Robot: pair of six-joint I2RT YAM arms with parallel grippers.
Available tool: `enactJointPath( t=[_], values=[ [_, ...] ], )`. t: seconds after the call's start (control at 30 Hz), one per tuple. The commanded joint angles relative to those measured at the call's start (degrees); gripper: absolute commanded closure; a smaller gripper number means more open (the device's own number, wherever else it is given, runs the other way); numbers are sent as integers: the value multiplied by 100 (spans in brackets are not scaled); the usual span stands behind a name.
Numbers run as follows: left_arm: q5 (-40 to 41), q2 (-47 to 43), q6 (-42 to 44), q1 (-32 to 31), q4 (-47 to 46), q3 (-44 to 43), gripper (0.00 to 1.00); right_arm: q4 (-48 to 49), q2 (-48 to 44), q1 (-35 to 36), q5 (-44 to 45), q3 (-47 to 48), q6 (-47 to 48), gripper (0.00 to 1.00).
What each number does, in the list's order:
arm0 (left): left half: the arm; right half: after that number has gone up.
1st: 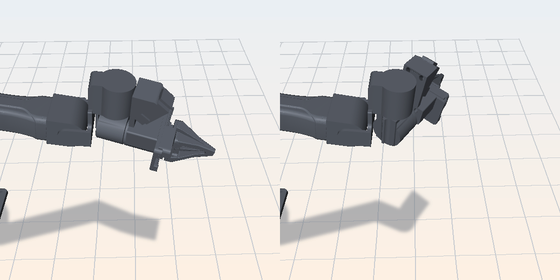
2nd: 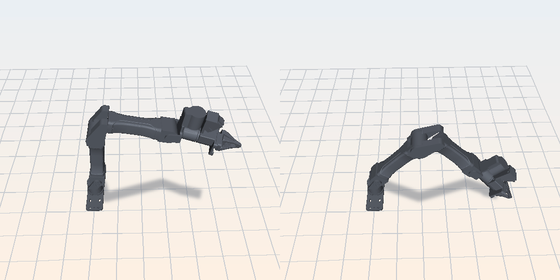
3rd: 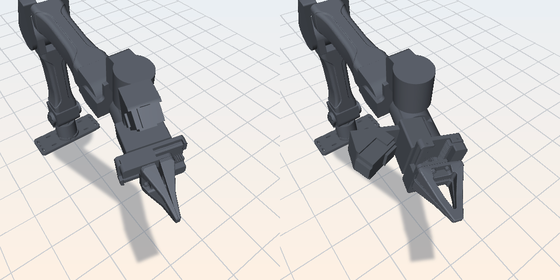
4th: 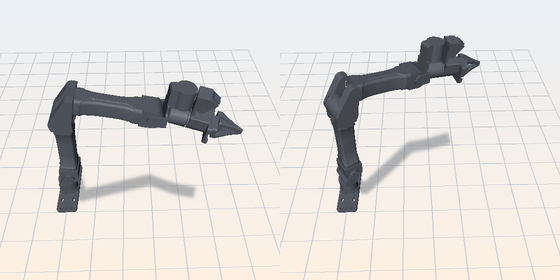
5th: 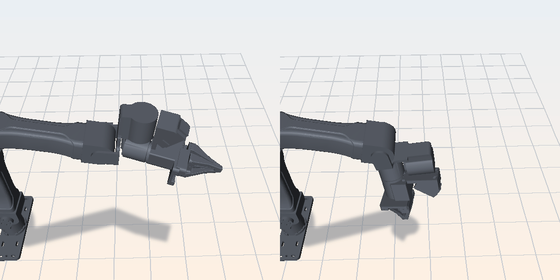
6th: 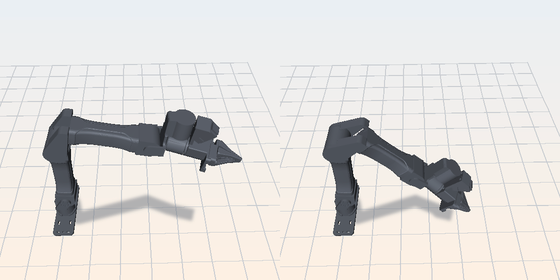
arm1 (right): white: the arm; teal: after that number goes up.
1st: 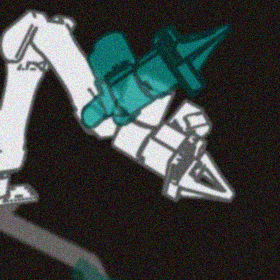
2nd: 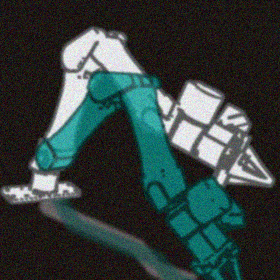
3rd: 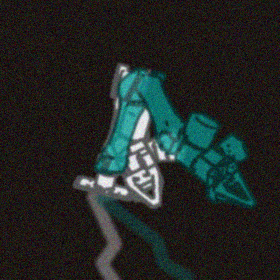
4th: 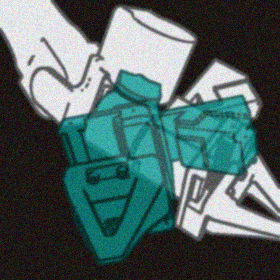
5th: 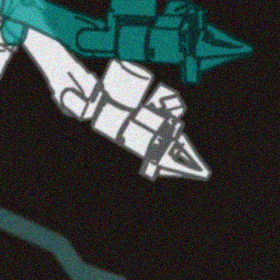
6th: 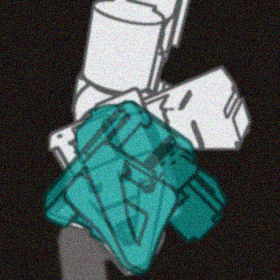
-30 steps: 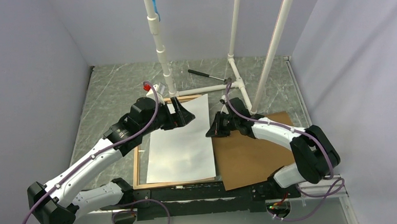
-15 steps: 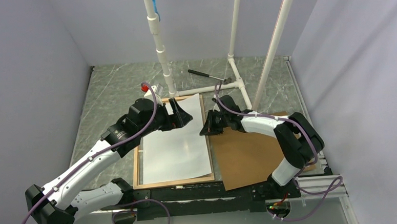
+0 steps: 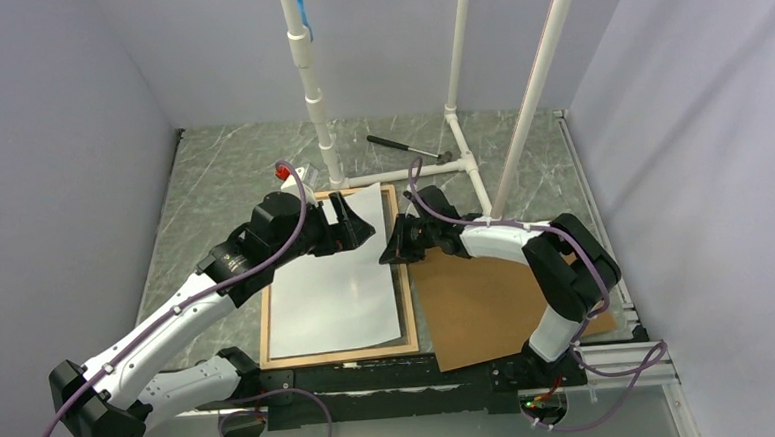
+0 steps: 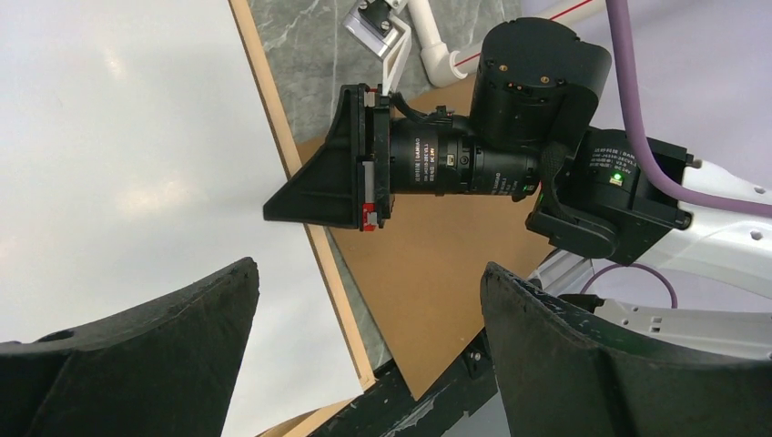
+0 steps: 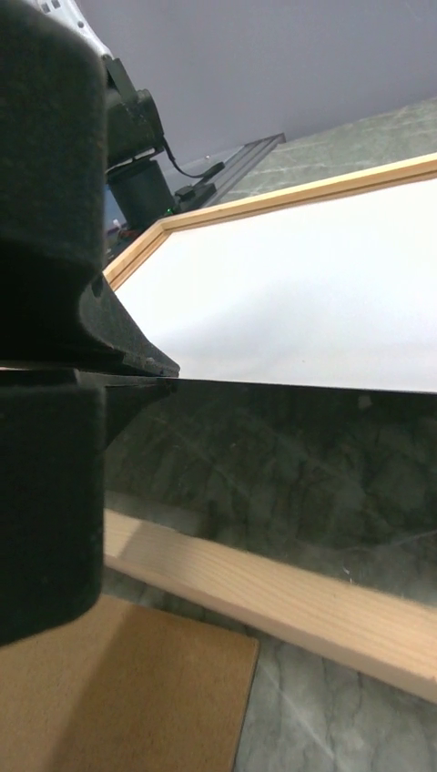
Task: Put the photo into the frame
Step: Move the photo to the photo frame.
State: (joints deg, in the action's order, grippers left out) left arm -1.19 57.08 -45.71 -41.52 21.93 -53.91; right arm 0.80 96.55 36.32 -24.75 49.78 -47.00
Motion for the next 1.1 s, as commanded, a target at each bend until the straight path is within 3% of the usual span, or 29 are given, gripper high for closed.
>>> enactJointPath(
  t=[0.0, 0.1, 0.3, 0.53, 0.7, 1.07],
  values=[
    [51, -64, 80, 32, -84, -203, 6, 487, -17, 64, -39, -100, -229, 94],
    [53, -73, 80, 33, -109, -188, 6, 458, -110, 67, 25, -148, -212, 88],
    [50, -52, 80, 35, -99, -186, 6, 114, -350, 69, 306, -160, -43, 57],
    [19, -9, 88, 33, -89, -196, 6, -639, -726, 67, 863, -14, 303, 36],
    [-45, 25, 89, 30, -148, -176, 6, -934, -1115, 69, 1094, -19, 434, 28],
    [-606, 502, -11, 34, -677, -119, 6, -1324, -1784, -108, 1113, -405, 467, 21]
  ],
)
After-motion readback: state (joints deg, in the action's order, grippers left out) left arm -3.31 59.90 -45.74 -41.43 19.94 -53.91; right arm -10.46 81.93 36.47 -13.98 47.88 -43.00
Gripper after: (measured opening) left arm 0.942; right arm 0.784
